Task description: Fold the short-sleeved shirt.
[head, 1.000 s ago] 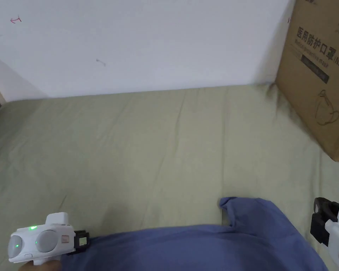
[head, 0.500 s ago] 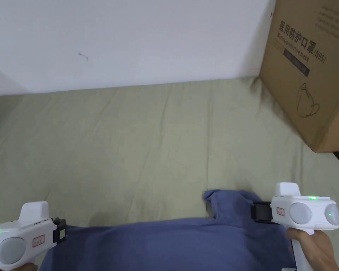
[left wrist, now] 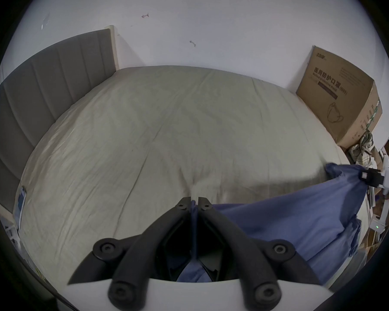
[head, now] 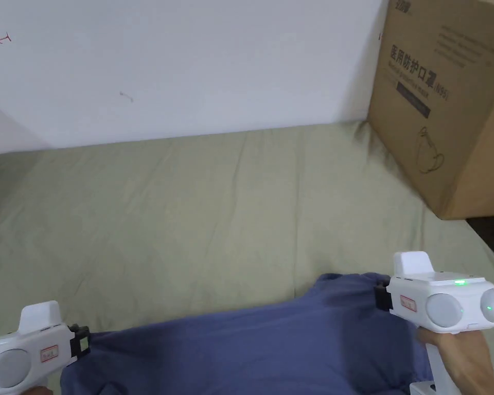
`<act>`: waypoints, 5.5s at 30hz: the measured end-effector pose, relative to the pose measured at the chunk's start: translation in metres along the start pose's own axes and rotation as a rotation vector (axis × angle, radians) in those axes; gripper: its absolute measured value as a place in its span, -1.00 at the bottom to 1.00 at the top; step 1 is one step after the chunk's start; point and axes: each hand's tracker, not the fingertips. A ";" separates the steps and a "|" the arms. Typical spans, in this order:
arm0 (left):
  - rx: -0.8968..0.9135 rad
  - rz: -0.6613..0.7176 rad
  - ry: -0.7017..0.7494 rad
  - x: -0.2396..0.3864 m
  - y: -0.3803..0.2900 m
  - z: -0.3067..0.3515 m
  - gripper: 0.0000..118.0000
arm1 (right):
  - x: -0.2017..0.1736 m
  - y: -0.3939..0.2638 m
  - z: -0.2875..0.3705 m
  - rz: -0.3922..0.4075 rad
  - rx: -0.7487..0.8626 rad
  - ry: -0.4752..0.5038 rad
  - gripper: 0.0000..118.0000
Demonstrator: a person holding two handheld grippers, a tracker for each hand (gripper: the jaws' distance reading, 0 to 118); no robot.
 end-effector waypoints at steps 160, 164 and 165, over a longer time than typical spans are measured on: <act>-0.095 -0.294 -0.182 0.141 -0.198 0.052 -1.00 | -0.035 -0.075 0.235 -0.009 0.462 -0.137 -1.00; -0.061 -0.338 -0.144 0.167 -0.213 0.049 -1.00 | -0.029 -0.080 0.238 -0.010 0.455 -0.150 -1.00; -0.066 -0.321 -0.158 0.168 -0.209 0.048 -1.00 | -0.028 -0.081 0.238 -0.010 0.453 -0.154 -1.00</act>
